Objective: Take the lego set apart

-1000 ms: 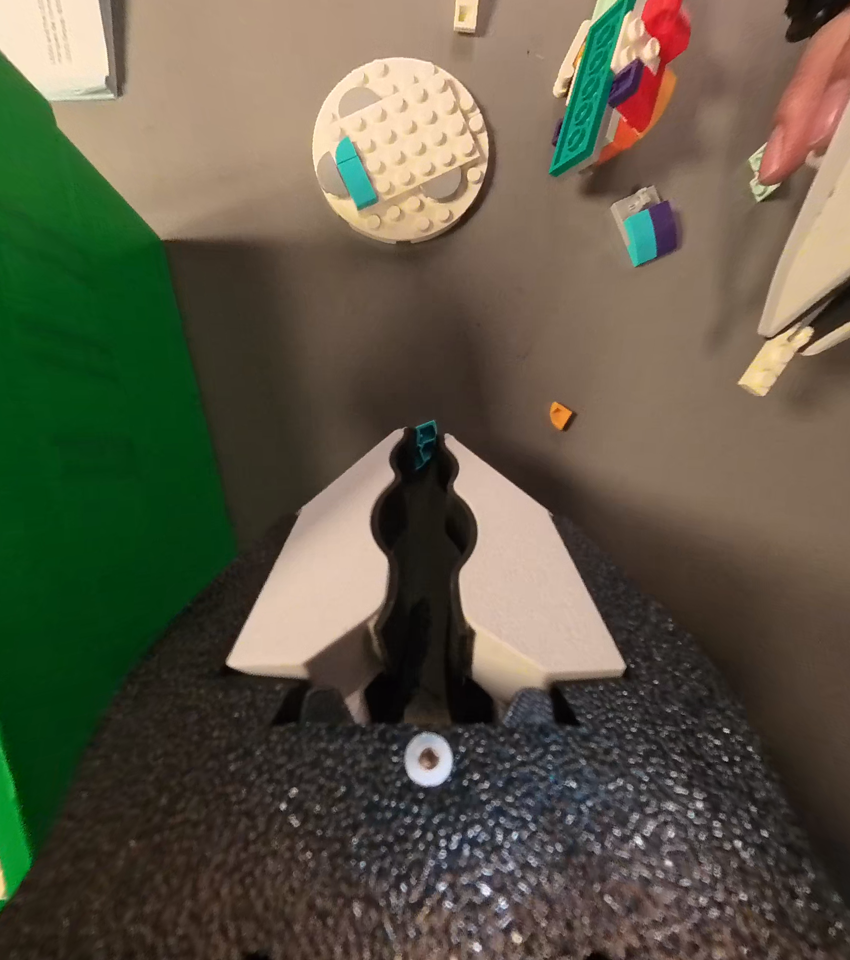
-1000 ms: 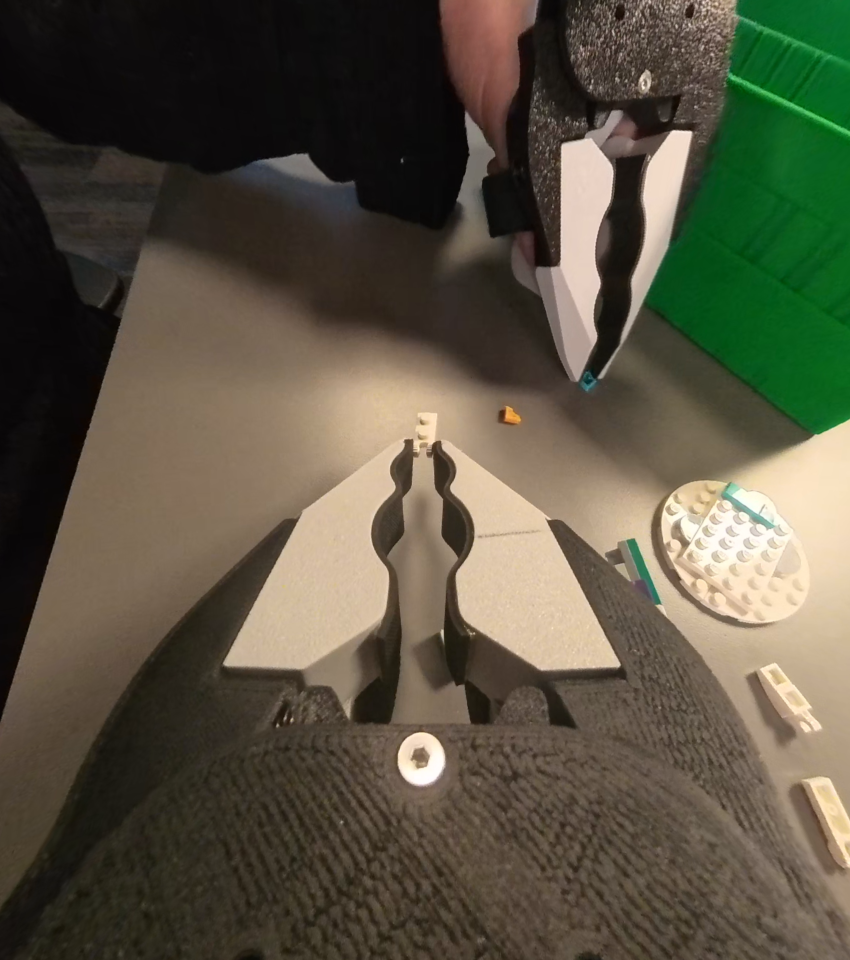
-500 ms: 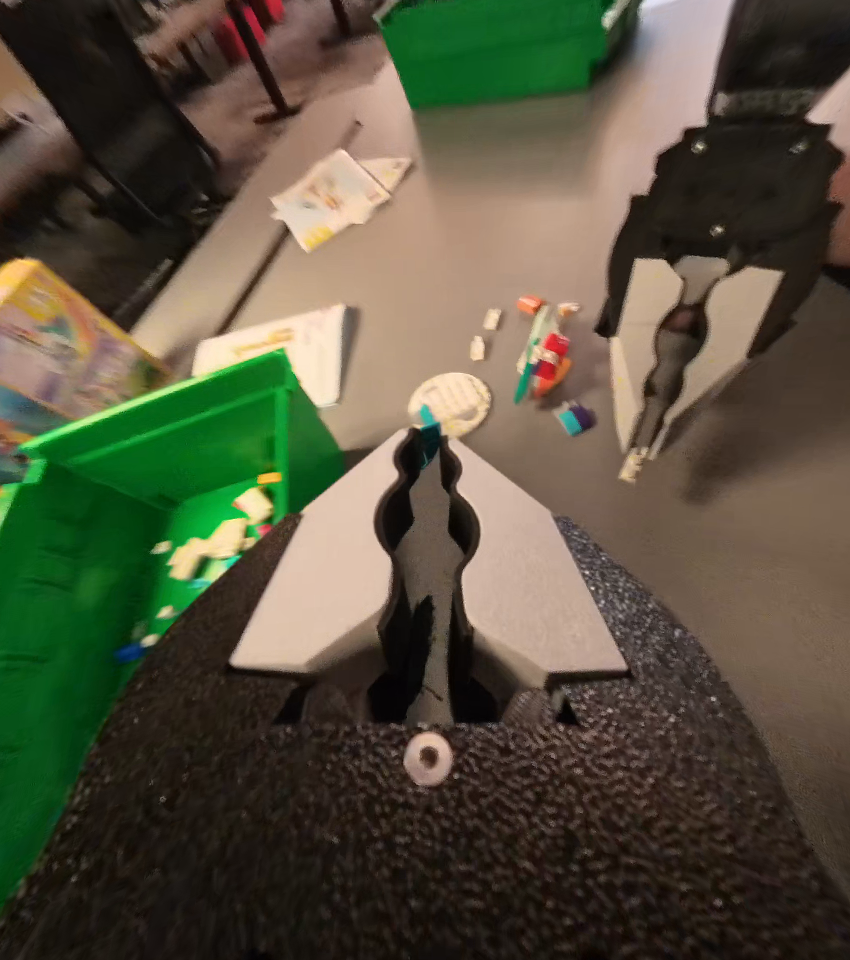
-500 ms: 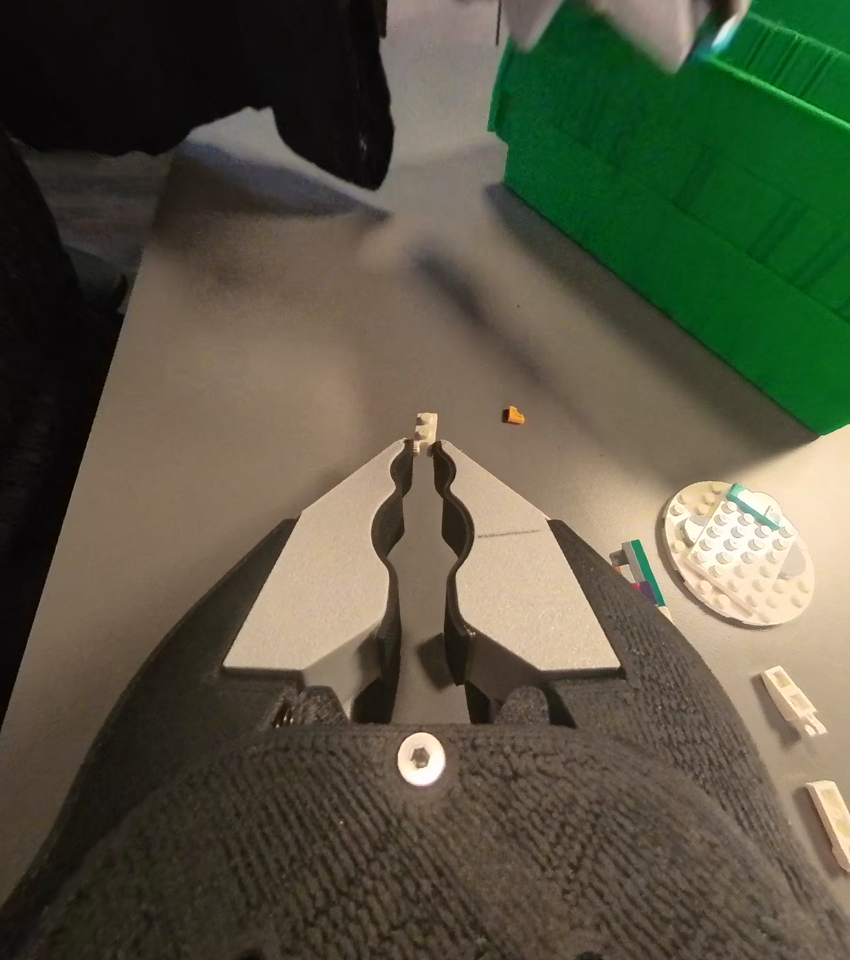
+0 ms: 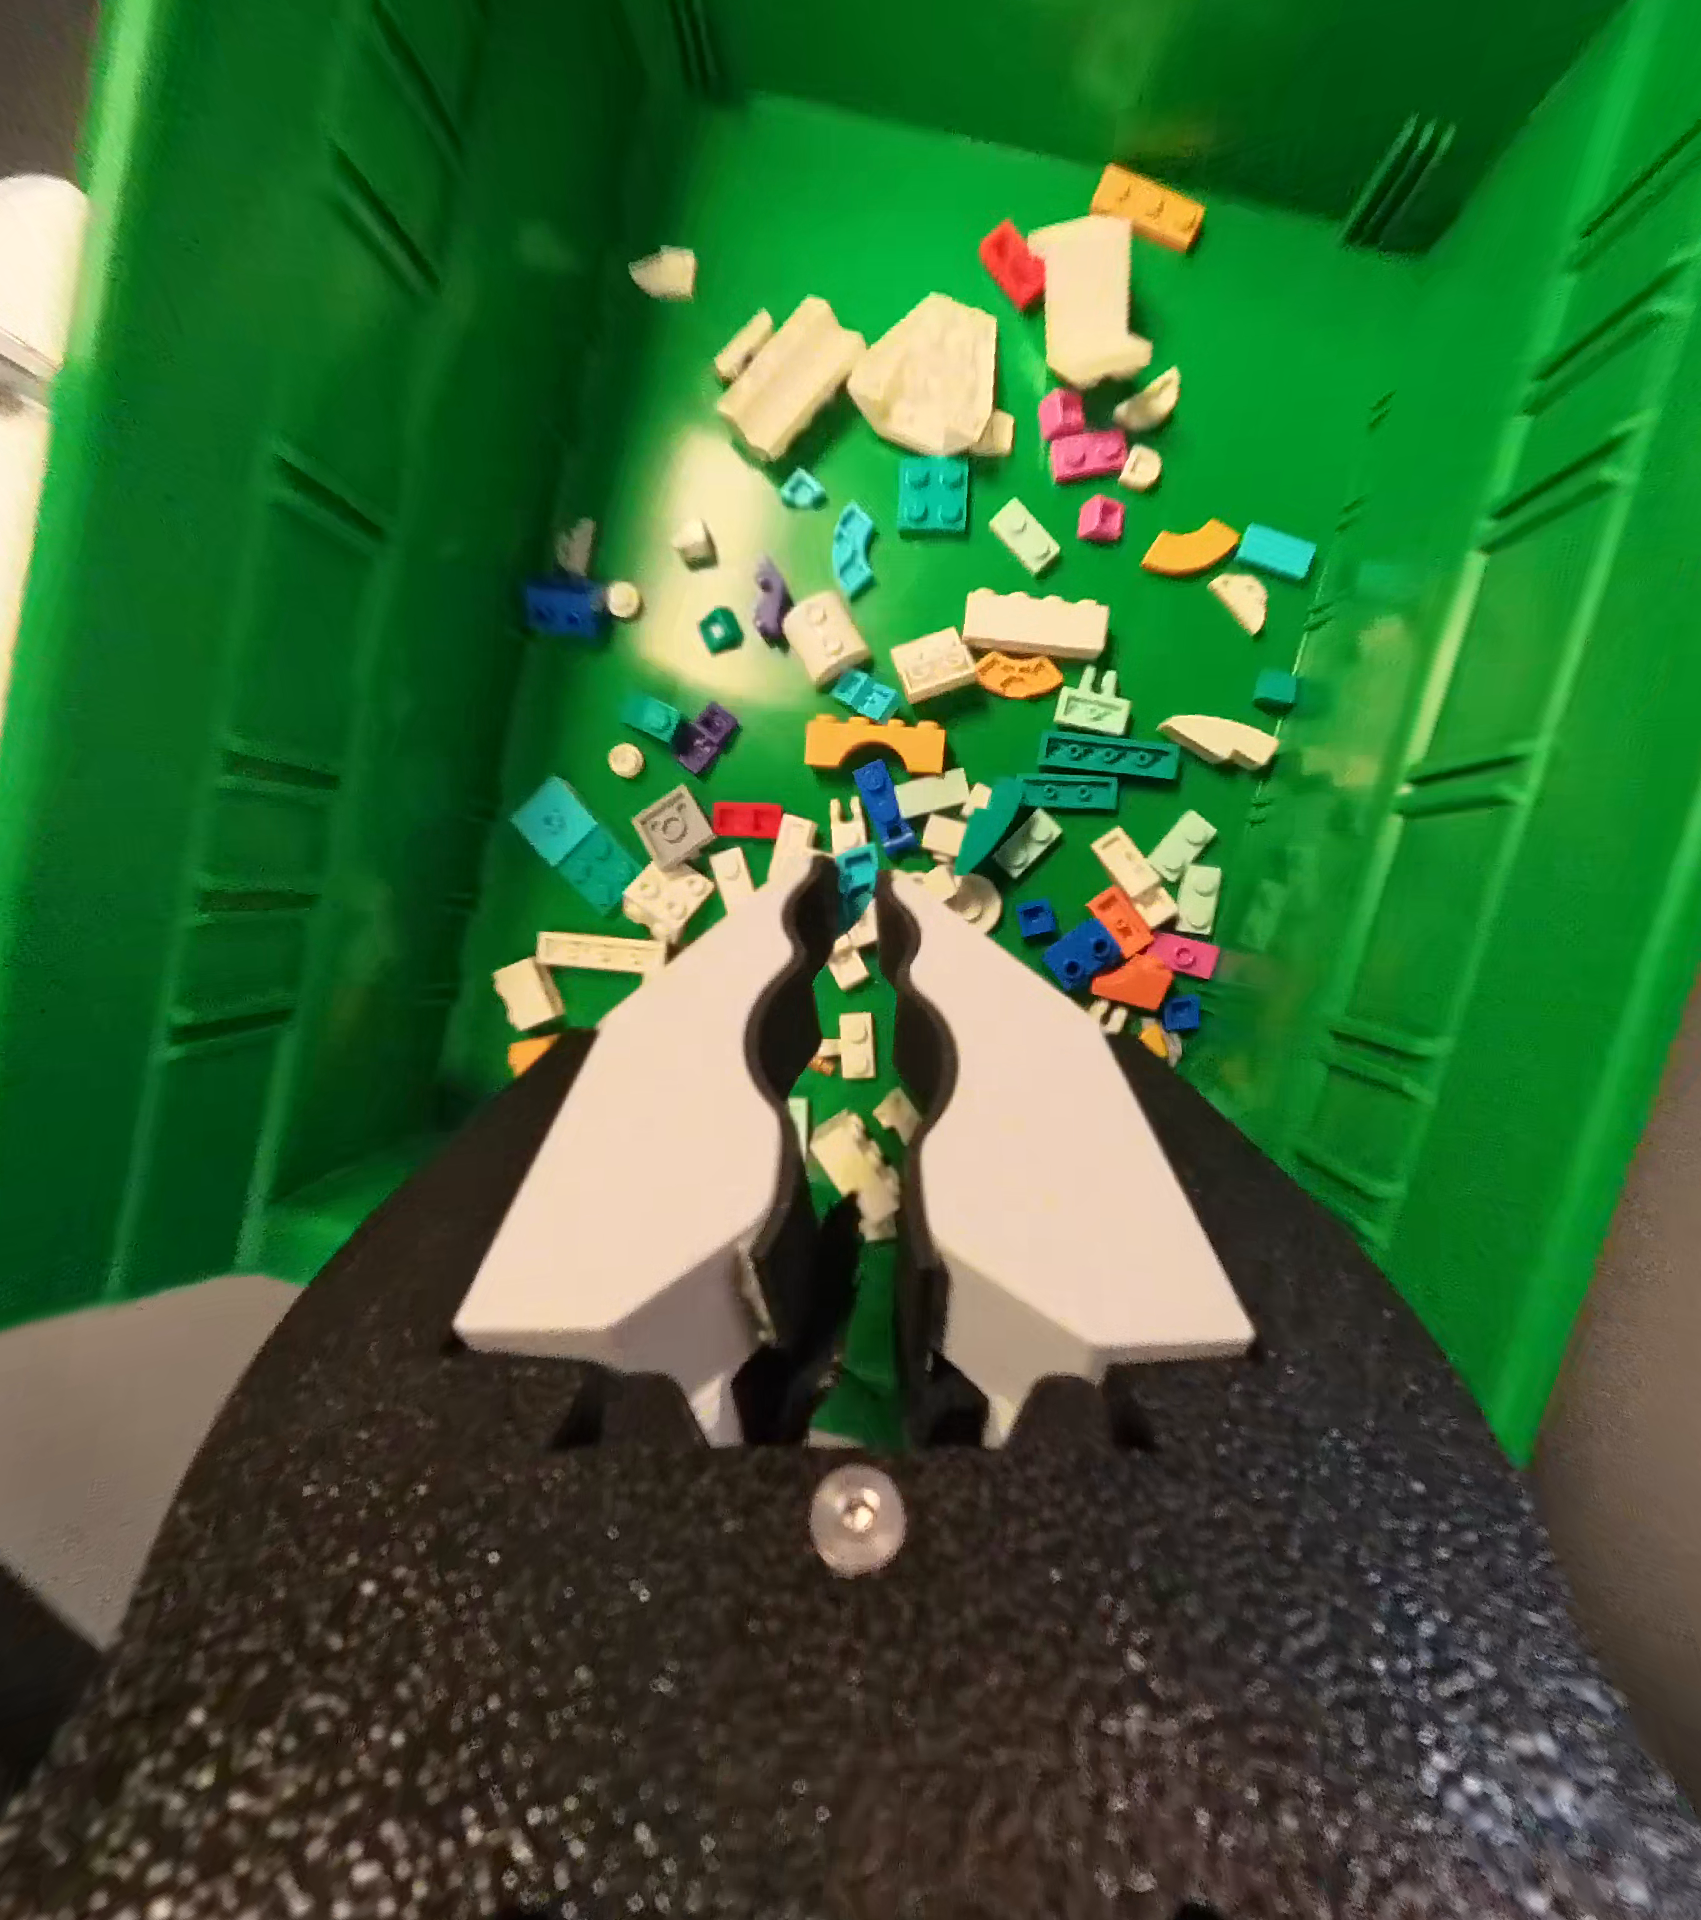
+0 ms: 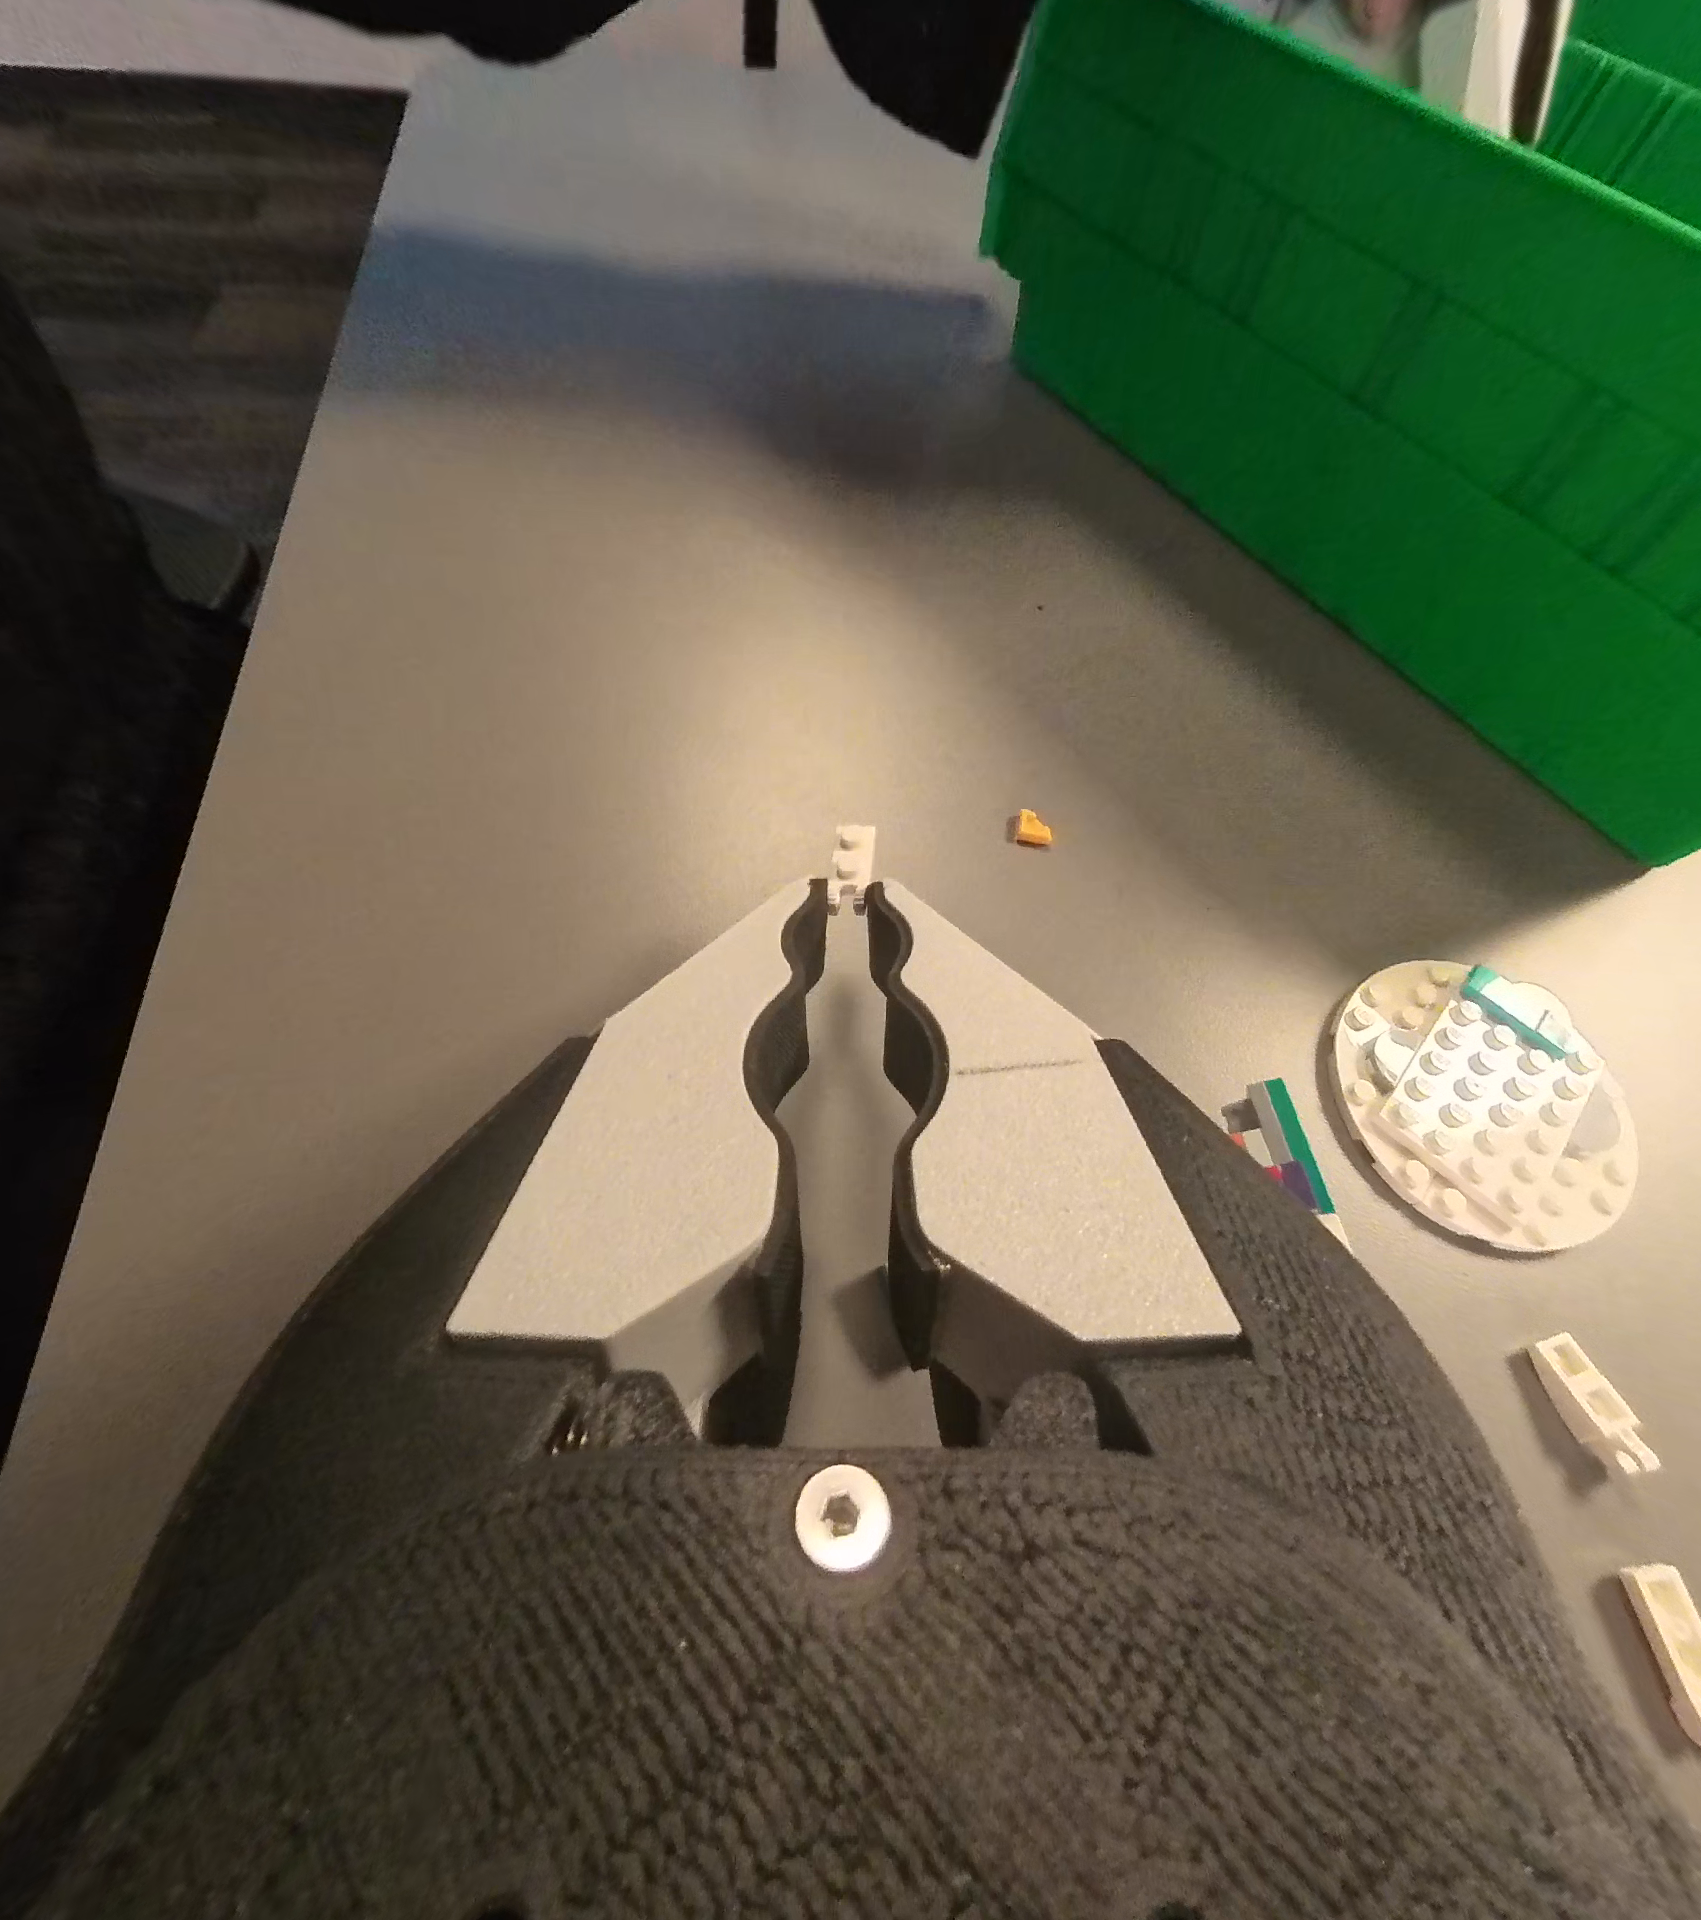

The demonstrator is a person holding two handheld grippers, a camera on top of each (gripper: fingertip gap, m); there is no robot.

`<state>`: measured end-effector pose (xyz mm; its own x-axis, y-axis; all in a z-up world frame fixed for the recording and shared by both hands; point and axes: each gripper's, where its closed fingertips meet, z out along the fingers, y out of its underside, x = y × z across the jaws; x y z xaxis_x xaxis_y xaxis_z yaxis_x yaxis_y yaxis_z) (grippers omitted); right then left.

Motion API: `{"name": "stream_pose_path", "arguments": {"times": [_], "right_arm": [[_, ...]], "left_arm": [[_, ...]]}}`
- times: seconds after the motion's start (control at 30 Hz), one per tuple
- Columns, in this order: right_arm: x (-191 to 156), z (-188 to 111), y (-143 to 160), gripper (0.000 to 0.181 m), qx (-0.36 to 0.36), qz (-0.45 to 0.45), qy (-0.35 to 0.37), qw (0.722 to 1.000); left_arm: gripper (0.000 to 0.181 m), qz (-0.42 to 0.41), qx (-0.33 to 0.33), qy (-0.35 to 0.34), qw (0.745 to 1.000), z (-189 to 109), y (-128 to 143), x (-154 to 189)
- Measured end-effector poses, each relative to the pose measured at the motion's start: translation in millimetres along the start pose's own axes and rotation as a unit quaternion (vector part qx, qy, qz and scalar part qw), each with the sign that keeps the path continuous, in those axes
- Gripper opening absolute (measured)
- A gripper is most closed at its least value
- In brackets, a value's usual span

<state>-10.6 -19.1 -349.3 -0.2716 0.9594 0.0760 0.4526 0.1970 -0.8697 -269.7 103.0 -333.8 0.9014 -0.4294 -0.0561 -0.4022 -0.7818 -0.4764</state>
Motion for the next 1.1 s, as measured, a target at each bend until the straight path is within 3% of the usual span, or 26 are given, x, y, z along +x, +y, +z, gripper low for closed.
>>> {"name": "stream_pose_path", "arguments": {"times": [0.2, 0.4, 0.5, 0.6, 0.7, 0.8, 0.9, 1.0, 1.1], "right_arm": [[0, 0, 0, 0.006, -0.001, 0.001, 0.0, 1.0], [0, 0, 0, 0.006, -0.001, 0.0, 0.001, 1.0], [0, 1, 1, 0.006, -0.003, -0.002, 0.0, 1.0], [0, 1, 0, 0.006, -0.002, -0.002, 0.001, 1.0], [1, 0, 0, 0.006, 0.0, 0.003, 0.0, 1.0], [1, 1, 1, 0.006, -0.003, 0.004, -0.001, 1.0], [0, 1, 1, 0.006, -0.004, 0.003, -0.001, 1.0], [0, 1, 1, 0.006, -0.004, 0.004, -0.001, 1.0], [0, 1, 1, 0.006, -0.004, 0.005, -0.002, 1.0]], "left_arm": [[0.006, -0.033, -0.01, 0.034, 0.999, 26, -8, -8], [0.016, -0.043, -0.055, 0.017, 0.997, 44, 7, -13], [0.024, -0.051, -0.026, 0.003, 0.998, 37, -2, -19], [0.024, -0.049, 0.08, -0.064, 0.994, -7, -30, -31], [0.02, -0.007, 0.243, -0.03, 0.97, -76, -70, 25], [0.015, 0.114, 0.292, 0.12, 0.942, -107, -65, 137], [0.013, 0.155, 0.25, 0.214, 0.931, -83, -35, 208], [0.015, 0.159, 0.198, 0.202, 0.946, -30, -12, 225], [0.019, 0.142, 0.176, 0.211, 0.951, 1, -5, 233]]}}
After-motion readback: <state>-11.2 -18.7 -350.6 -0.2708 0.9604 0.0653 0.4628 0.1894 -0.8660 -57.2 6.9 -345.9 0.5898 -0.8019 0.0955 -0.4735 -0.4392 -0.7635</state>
